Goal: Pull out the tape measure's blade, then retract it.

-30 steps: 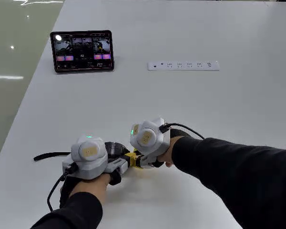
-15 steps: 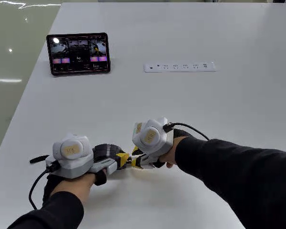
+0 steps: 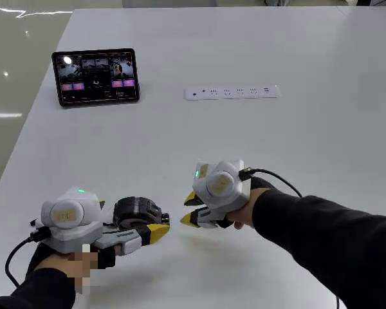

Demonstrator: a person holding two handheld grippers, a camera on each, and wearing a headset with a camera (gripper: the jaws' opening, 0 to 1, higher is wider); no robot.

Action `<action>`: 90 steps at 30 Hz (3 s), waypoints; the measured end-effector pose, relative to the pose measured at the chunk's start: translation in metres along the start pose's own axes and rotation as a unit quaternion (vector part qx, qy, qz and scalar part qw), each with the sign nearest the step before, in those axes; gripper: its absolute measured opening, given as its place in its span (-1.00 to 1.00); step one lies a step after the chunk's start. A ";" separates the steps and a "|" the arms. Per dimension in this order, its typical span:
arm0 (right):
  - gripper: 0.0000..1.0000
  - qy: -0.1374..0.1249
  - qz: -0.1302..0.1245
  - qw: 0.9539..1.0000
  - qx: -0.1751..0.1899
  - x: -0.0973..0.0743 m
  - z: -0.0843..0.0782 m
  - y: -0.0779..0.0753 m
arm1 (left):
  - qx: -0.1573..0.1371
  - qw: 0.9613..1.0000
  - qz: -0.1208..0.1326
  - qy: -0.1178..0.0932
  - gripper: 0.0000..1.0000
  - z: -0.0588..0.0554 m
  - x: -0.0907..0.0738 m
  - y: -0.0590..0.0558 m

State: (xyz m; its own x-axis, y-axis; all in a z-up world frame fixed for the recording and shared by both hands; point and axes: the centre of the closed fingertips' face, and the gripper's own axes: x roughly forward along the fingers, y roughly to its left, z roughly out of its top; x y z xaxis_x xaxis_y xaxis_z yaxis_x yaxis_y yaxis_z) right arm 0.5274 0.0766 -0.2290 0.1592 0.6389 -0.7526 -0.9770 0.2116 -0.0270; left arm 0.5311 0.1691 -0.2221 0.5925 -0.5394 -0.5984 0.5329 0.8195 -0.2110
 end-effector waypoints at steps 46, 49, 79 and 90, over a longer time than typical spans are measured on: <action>0.23 -0.017 -0.121 0.983 0.136 -0.171 -0.163 -0.015 | 0.067 0.995 -0.032 0.061 0.98 -0.027 -0.080 0.051; 0.28 -0.019 -0.130 0.980 0.151 -0.181 -0.173 -0.013 | 0.061 0.996 -0.027 0.064 0.98 -0.029 -0.084 0.056; 0.98 -0.026 -0.120 0.978 0.166 -0.216 -0.192 -0.002 | 0.065 0.995 -0.033 0.071 0.98 -0.023 -0.100 0.055; 0.98 -0.020 -0.121 0.976 0.183 -0.224 -0.195 -0.009 | 0.059 0.994 -0.050 0.071 0.98 -0.022 -0.099 0.050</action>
State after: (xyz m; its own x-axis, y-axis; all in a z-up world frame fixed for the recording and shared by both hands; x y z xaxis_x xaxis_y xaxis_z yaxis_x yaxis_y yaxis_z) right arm 0.4728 -0.2125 -0.1888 0.3911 0.5647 -0.7268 -0.7957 0.6043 0.0413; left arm 0.4859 0.2676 -0.1900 0.4465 -0.5765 -0.6844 0.6566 0.7307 -0.1871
